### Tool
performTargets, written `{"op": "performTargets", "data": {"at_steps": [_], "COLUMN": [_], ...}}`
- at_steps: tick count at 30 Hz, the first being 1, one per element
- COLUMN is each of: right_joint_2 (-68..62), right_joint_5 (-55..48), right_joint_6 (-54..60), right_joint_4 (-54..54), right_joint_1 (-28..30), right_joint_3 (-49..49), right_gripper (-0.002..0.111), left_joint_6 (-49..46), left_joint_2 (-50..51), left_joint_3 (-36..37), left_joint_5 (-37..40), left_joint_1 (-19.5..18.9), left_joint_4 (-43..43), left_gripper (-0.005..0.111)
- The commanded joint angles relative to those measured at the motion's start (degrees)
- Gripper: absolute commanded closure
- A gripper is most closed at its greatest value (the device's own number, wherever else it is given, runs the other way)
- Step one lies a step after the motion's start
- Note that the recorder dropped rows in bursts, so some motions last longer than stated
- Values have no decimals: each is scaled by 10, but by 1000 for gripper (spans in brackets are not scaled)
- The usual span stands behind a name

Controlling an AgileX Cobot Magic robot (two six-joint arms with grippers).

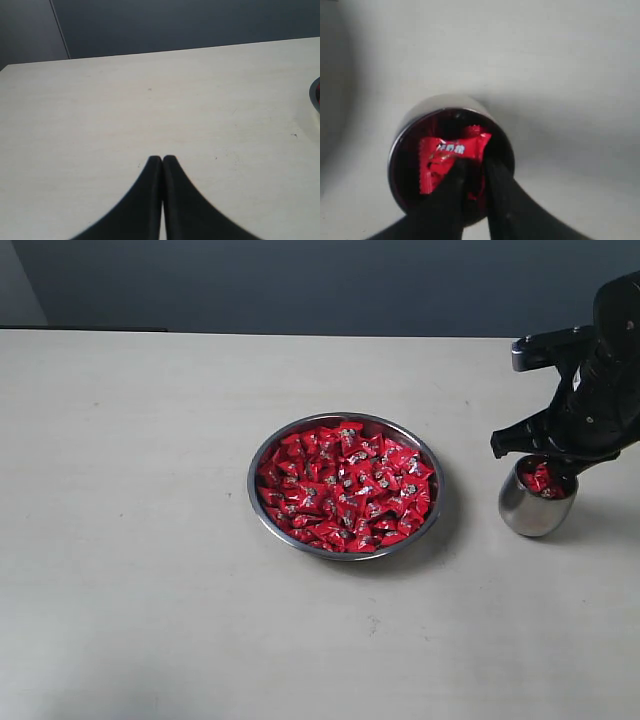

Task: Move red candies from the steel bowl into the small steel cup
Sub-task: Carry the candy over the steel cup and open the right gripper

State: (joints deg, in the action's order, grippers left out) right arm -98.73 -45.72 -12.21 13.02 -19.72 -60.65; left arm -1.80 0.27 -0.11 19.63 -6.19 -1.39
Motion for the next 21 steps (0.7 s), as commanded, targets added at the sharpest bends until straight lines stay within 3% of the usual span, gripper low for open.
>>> {"op": "performTargets", "data": {"at_steps": [1,21], "right_joint_2": [7,56], "right_joint_5": [-6,-12], "right_joint_6": [2,2], "right_joint_4": [-8,-30], "right_joint_1": [3,3], "right_joint_3": [0,-2], "right_gripper": [76,74], "left_joint_6": [1,1], "left_joint_2": [-3,-3], "left_joint_3": [1,1], "left_joint_5": [-5,-5], "left_joint_1": [0,0], "left_joint_4": [-2,-2], "left_gripper": [106,106]}}
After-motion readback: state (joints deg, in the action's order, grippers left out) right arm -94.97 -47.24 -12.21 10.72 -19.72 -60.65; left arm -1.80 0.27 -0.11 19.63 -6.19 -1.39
